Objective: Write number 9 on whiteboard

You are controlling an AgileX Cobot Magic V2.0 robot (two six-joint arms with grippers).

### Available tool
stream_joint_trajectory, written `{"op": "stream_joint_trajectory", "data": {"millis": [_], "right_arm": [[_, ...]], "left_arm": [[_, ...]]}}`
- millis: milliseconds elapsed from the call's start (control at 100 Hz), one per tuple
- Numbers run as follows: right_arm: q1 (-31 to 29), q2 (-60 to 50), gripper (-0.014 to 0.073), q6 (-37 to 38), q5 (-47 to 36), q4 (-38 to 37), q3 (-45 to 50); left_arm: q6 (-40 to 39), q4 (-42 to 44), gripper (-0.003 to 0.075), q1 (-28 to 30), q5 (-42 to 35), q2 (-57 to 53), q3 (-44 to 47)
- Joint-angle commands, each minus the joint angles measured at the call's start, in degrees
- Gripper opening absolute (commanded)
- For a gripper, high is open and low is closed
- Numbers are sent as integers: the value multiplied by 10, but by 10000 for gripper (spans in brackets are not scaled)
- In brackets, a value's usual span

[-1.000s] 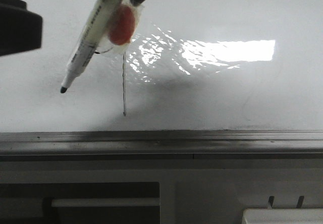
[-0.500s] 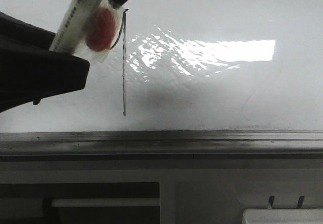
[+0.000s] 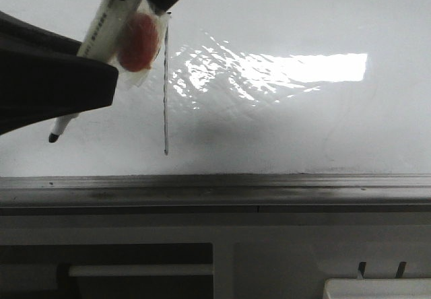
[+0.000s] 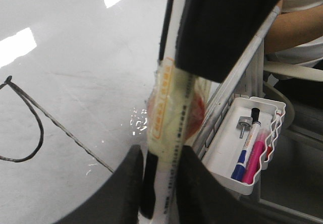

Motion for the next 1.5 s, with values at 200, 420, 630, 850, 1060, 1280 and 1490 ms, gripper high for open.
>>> {"op": "stream_joint_trajectory", "data": {"millis": [200,420,630,850,1060,1280,1490], "right_arm": [[-1,-15,340,0,-28,8,-19],[-1,-15,431,0,-24,7,-19],[-1,-15,431,0,-24,7,-19],[-1,-15,431,0,-24,7,-19],[-1,-15,431,0,-15,7,-19],[-1,-15,431,0,-12,7,-19],[-1,-15,431,0,-10,7,-19]], "left_arm": [[-5,-96,-20,-2,-42,-3,-17],[-5,-315,-20,21,-28,-3,-17],[-5,-476,-20,67,36,1,-17],[-5,-494,-20,73,30,44,-26],[-5,-496,-20,73,6,87,-36],[-5,-496,-20,73,5,89,-36],[9,-491,3,73,12,89,-36]]}}
